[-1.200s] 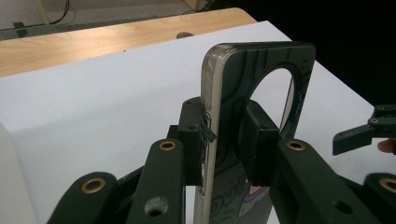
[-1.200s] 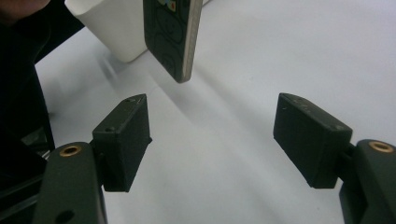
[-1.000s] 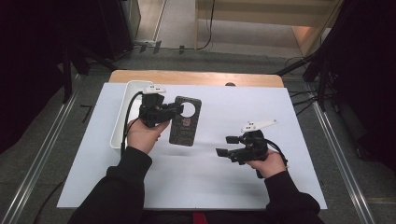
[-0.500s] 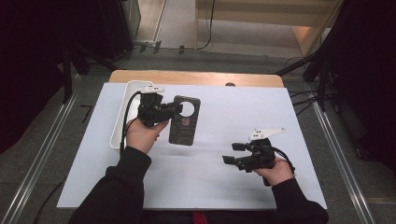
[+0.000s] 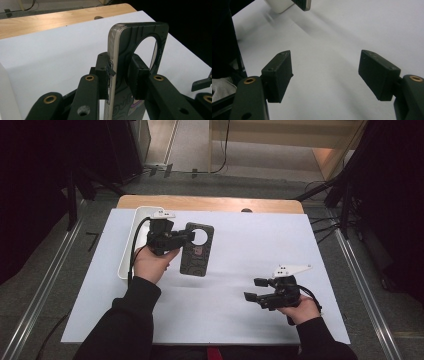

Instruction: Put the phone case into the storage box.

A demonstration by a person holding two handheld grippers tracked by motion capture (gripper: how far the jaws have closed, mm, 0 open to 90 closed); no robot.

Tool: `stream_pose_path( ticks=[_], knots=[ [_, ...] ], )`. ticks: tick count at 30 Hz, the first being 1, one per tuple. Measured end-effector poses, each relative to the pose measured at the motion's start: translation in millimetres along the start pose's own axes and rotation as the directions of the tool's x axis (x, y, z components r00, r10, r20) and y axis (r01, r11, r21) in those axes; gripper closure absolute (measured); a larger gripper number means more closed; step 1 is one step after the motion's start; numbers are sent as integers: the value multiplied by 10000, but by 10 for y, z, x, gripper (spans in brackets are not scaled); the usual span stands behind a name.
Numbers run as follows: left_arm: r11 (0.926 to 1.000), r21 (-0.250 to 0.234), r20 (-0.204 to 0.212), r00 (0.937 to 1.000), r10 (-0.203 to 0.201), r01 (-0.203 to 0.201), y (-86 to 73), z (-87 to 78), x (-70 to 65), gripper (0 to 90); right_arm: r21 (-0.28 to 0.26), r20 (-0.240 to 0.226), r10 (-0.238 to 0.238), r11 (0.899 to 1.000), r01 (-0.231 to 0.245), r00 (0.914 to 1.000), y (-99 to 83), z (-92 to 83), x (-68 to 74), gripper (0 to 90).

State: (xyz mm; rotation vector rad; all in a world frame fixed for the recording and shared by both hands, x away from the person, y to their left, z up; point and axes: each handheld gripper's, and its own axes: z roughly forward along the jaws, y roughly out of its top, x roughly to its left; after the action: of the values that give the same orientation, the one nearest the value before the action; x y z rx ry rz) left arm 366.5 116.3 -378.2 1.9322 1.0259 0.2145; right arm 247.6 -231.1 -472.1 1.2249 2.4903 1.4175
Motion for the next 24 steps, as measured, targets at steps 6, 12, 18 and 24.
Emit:
stream_pose_path(
  ticks=[6,12,18,24],
  knots=[
    [10000,20,76,10000,-29,28,2,-5,7,722,134,140,139,9998,-141,9998,-76,-40,-28,258],
    [9998,198,208,9997,-91,87,16,-11,20,721,413,336,248,9988,-261,9991,-123,-59,-59,204],
    [9997,239,291,9995,-112,105,32,-30,25,721,555,473,174,9983,-201,9987,-119,-55,-83,121],
    [9997,200,394,9991,-140,132,53,-68,44,721,705,582,422,9964,-463,9974,-139,-56,-148,110]
  ],
)
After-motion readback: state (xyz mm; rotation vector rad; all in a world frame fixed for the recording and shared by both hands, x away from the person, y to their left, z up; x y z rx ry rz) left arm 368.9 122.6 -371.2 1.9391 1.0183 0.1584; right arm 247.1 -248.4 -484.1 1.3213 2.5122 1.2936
